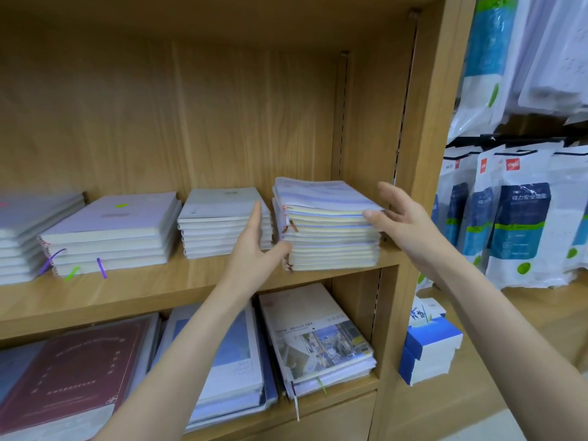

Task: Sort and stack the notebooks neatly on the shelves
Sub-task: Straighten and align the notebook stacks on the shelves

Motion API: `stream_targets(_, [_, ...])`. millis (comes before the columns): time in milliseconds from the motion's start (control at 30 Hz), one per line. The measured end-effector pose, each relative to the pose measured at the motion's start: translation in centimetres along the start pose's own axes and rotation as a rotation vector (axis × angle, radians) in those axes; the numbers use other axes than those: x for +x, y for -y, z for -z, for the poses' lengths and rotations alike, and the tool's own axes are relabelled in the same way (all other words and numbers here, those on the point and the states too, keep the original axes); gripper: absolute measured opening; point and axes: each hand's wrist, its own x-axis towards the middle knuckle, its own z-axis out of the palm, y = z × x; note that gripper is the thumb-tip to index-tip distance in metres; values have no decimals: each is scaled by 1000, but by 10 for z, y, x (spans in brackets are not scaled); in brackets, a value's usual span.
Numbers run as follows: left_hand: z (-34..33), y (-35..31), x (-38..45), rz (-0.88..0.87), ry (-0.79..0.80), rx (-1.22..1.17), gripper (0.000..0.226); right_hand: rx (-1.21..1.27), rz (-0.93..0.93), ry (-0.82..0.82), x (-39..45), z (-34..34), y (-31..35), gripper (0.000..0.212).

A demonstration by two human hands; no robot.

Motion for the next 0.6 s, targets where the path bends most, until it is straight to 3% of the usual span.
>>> stream_targets(100, [7,1,0,-5,52,3,83,-112,62,43,6,-5,10,55])
stream_targets(300, [-5,-4,4,10,232,-59,80,-256,-22,81,11,-14,10,45])
stream_targets(467, [-8,1,-14,34,239,-122,82,-52,-78,-6,-12,-14,-6,66])
stream_targets(600, [-11,3,-21,68,259,-203,87,192,-122,43,-30,-20,-24,79])
